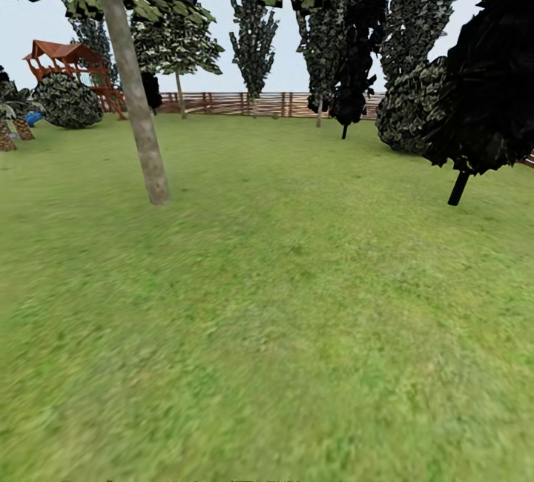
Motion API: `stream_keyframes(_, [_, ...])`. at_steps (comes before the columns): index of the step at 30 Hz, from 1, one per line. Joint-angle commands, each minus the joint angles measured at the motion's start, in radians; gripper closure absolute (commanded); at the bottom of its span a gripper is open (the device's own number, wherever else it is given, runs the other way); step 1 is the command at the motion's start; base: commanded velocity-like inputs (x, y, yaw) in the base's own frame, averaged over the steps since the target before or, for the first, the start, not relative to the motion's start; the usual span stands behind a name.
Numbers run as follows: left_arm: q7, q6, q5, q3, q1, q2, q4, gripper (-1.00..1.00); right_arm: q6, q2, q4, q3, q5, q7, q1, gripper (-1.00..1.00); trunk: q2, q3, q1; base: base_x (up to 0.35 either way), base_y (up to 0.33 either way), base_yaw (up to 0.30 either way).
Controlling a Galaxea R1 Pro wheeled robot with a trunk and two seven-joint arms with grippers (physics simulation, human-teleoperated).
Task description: Take the three Easter eggs out of the wicker basket on the lawn in the garden, then place them on the lawn next to a single tree (choose any tree) so that all three eggs are next to the same tree and none are left in the basket.
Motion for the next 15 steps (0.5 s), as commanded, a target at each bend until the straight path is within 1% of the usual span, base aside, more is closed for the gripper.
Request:
stream_keyframes(1, [-0.002, -0.002, 0.001, 0.003, 0.0, 0.0, 0.0, -1.0, -0.004, 0.0, 0.001, -0.005, 0.002, 0.003, 0.0, -1.0, 0.0, -0.002, 0.0, 0.0, 0.0, 0.142])
stream_keyframes(7, [-0.002, -0.002, 0.001, 0.003, 0.0, 0.0, 0.0, -1.0, -0.005, 0.0, 0.001, -0.007, 0.001, 0.002, 0.0, -1.0, 0.0, -0.011, 0.0, 0.0, 0.0, 0.139])
stream_keyframes(10, [-0.002, -0.002, 0.001, 0.003, 0.0, 0.0, 0.0, -1.0, -0.007, -0.001, 0.001, -0.007, 0.002, 0.003, 0.0, -1.0, 0.0, -0.013, 0.0, 0.04, 0.0, 0.05])
stream_keyframes(11, [-0.002, -0.002, 0.001, 0.003, 0.0, 0.0, 0.0, -1.0, -0.008, -0.001, 0.001, -0.007, 0.003, 0.003, 0.0, -1.0, 0.0, -0.013, 0.0, 0.178, 0.0, 0.015])
stream_keyframes(15, [-0.002, -0.002, 0.001, 0.002, 0.0, 0.0, 0.001, -1.0, -0.008, 0.0, 0.001, -0.006, 0.005, 0.003, 0.0, -1.0, 0.0, -0.013, 0.0, 0.31, 0.0, 0.003])
